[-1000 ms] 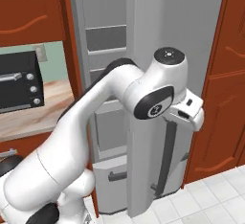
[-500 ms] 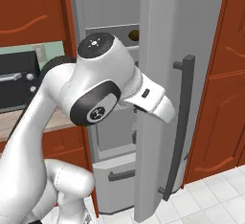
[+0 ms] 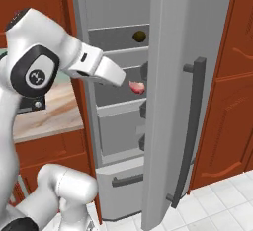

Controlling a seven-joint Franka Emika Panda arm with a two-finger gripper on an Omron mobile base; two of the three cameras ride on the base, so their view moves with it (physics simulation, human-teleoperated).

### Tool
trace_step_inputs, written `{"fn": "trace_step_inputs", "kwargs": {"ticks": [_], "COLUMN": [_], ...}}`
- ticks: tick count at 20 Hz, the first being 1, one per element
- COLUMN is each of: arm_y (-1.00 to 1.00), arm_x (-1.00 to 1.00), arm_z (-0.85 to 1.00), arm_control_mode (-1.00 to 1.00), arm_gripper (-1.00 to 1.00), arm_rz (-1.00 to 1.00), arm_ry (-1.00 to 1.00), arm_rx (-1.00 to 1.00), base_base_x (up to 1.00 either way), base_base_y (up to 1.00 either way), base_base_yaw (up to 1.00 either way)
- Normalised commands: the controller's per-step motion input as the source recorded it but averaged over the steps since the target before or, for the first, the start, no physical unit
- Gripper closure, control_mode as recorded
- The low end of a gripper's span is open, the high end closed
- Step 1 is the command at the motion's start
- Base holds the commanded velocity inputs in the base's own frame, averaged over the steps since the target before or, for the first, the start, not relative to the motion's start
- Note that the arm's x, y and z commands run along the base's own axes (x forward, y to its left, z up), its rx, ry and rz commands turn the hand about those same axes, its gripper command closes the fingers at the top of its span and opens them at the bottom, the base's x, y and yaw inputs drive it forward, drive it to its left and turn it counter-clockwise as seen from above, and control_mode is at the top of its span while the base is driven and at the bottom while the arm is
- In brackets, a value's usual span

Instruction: Gather the sweet potato and avocado from the fridge and place them on a tray on the dining counter. Then gather the steak and fish from the fridge and place them on the other tray.

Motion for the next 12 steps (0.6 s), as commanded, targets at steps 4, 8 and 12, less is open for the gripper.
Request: {"fn": "trace_step_inputs", "kwargs": {"ticks": [4, 8, 12], "arm_y": [0.08, -0.01, 0.0], "arm_x": [0.91, 1.0, 1.0], "arm_z": [0.01, 0.0, -0.02], "arm_control_mode": [-1.0, -1.0, -1.0], "arm_gripper": [-1.0, -1.0, -1.0], "arm_rz": [0.0, 0.0, 0.0], "arm_ry": [0.19, 0.23, 0.22], "arm_rx": [0.0, 0.0, 0.0], "base_base_x": [0.0, 0.0, 0.0], "base_base_y": [0.0, 0.0, 0.0], "base_base_yaw": [0.0, 0.0, 0.0]}}
